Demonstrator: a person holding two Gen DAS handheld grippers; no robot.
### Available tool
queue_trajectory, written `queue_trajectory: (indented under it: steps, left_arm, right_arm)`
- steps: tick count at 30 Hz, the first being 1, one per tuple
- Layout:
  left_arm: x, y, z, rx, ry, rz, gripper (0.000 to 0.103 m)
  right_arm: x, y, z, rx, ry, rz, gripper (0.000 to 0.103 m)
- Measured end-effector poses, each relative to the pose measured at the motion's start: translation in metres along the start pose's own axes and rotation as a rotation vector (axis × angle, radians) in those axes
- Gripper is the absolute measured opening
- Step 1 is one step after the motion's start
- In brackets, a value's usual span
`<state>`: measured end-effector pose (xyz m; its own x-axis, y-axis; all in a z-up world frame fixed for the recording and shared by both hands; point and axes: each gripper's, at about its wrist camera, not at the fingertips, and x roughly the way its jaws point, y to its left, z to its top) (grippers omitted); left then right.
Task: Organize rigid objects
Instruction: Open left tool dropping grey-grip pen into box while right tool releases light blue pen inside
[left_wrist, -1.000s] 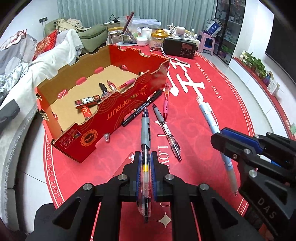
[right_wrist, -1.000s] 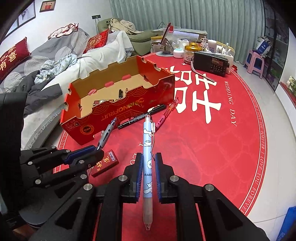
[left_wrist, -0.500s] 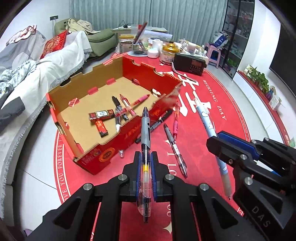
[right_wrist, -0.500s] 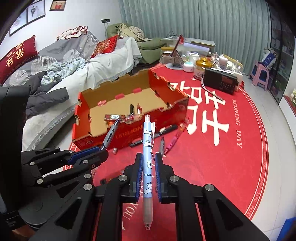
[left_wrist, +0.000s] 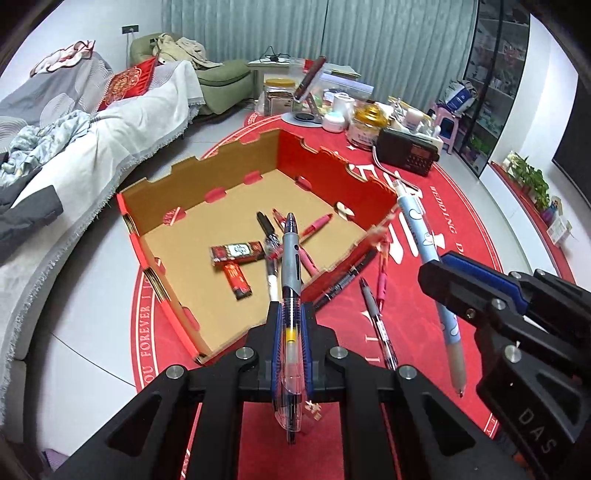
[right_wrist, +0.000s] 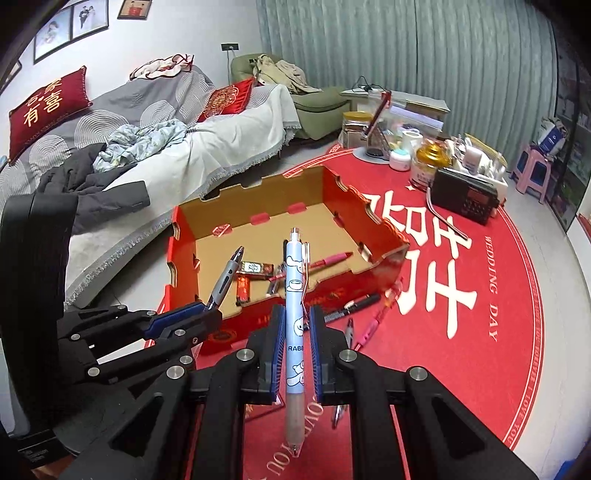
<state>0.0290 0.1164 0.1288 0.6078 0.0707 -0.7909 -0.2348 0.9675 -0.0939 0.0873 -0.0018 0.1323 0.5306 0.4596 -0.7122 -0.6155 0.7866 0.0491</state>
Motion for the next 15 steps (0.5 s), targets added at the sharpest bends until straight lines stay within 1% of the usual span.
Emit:
queue_trajectory:
  steps: [9, 15]
  left_arm:
    - [0.007, 0.029, 0.031, -0.051, -0.021, 0.013, 0.01]
    - [0.017, 0.042, 0.041, -0.074, -0.014, 0.015, 0.01]
  right_arm:
    - [0.019, 0.001, 0.036, 0.016, -0.013, 0.031, 0.014]
    - [0.037, 0.003, 0.052, 0.023, 0.001, 0.055, 0.014]
